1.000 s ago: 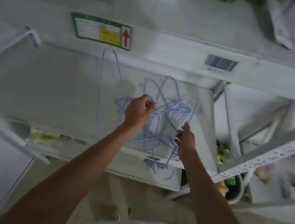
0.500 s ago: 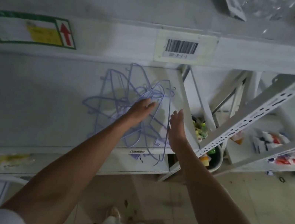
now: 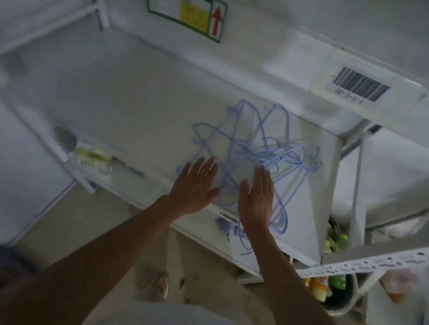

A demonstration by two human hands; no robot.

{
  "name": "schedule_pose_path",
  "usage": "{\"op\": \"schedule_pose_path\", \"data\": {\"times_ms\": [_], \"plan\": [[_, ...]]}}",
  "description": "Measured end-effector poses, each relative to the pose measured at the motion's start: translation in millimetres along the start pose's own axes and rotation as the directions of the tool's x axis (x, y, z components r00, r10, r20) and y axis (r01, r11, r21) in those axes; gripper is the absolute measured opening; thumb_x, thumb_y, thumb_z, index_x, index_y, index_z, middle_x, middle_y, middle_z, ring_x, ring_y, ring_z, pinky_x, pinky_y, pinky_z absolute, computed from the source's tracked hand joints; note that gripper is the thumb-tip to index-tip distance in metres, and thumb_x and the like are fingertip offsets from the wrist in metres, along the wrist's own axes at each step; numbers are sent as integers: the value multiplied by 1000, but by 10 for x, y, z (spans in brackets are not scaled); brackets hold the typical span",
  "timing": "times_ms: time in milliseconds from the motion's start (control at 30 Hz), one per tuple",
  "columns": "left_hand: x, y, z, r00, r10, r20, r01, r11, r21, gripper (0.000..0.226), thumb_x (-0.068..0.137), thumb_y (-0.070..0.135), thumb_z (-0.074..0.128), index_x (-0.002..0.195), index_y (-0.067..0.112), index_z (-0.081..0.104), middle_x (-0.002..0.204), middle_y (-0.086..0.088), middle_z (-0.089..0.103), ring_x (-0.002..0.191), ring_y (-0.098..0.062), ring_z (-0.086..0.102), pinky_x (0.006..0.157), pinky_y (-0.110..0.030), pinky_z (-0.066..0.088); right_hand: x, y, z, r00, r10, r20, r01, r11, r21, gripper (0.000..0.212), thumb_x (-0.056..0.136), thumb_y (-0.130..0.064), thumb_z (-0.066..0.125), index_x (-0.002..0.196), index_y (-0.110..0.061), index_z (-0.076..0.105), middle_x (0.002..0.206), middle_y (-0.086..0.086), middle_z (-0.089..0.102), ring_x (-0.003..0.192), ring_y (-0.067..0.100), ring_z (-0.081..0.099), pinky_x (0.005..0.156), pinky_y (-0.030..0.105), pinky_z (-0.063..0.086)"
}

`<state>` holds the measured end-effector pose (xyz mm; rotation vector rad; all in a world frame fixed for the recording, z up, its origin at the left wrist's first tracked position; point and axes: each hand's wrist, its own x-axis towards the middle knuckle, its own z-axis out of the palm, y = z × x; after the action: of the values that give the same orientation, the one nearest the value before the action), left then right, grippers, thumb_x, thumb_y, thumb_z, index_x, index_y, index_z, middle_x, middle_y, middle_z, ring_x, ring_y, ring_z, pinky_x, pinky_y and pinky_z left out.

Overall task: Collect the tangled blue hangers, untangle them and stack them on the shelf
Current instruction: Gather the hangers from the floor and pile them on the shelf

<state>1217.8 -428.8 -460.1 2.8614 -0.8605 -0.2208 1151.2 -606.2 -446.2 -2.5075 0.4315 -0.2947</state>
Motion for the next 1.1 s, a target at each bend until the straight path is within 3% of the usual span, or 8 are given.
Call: {"op": "schedule_pose_path", "data": {"times_ms": [133, 300, 400, 533, 700, 900, 1000, 1100], "plan": [[-514, -40, 93, 961, -273, 33, 275, 960, -57, 73, 106, 52, 33, 164, 15, 11, 173, -4, 0, 159, -24, 2, 127, -49, 9, -147, -346, 183, 918, -330, 220, 350, 935, -55, 57, 108, -26, 48, 158, -3, 35, 166, 16, 31, 158, 29, 22, 130, 39, 11], [-1549, 211, 397, 789, -610, 72, 615, 782, -106, 66, 108, 49, 27, 164, 17, 12, 173, -4, 4, 159, -25, 5, 126, -49, 11, -918, -506, 411, 593, -656, 466, 751, 659, -27, 54, 103, -25, 58, 150, 0, 50, 160, 22, 40, 151, 38, 37, 125, 49, 30], [-2374, 481, 682, 588, -776, 229, 808, 552, -204, 68, 107, 53, 24, 163, 16, 14, 173, -4, 7, 159, -26, 5, 126, -51, 10, -1358, -403, 509, 465, -701, 541, 831, 556, 5, 53, 100, -22, 64, 143, 6, 55, 153, 28, 47, 143, 43, 47, 118, 53, 39], [-3557, 1006, 1104, 335, -844, 418, 940, 269, -209, 70, 108, 55, 19, 163, 14, 11, 173, -4, 1, 159, -28, 0, 126, -54, 7, -1929, -289, 683, 234, -639, 733, 920, 389, 46, 60, 112, -38, 27, 163, -6, 25, 171, 16, 19, 160, 29, 16, 129, 41, 10], [-4635, 1483, 1404, 127, -857, 500, 981, 35, -190, 69, 108, 54, 17, 164, 14, 10, 173, -5, 0, 159, -29, 0, 126, -54, 7, -2777, -324, 803, 20, -614, 789, 945, 270, 186, 60, 111, -38, 29, 161, -5, 29, 169, 16, 25, 158, 27, 19, 128, 38, 14], [-5395, 1487, 1756, 58, -817, 573, 970, -90, -226, 67, 108, 54, 15, 163, 15, 13, 173, -7, 3, 159, -30, 2, 126, -53, 7, -3485, -455, 1018, -120, -471, 874, 951, 197, 237, 57, 113, -36, 25, 160, -5, 29, 169, 15, 25, 158, 28, 19, 126, 40, 20], [-5665, 1378, 2018, 77, -801, 593, 963, -95, -254, 65, 108, 53, 17, 163, 18, 15, 173, -6, 6, 159, -29, 6, 127, -51, 10, -3718, -476, 1253, -97, -378, 921, 963, 200, 183, 53, 113, -36, 28, 156, -5, 35, 166, 14, 31, 157, 29, 23, 123, 41, 26], [-5932, 1240, 2391, 109, -794, 598, 964, -63, -259, 61, 109, 50, 20, 163, 22, 16, 172, -6, 7, 158, -28, 8, 126, -51, 11, -3989, -487, 1622, -73, -252, 965, 943, 297, 149, 57, 112, -39, 29, 158, -5, 33, 167, 15, 28, 155, 31, 24, 125, 42, 24]]}}
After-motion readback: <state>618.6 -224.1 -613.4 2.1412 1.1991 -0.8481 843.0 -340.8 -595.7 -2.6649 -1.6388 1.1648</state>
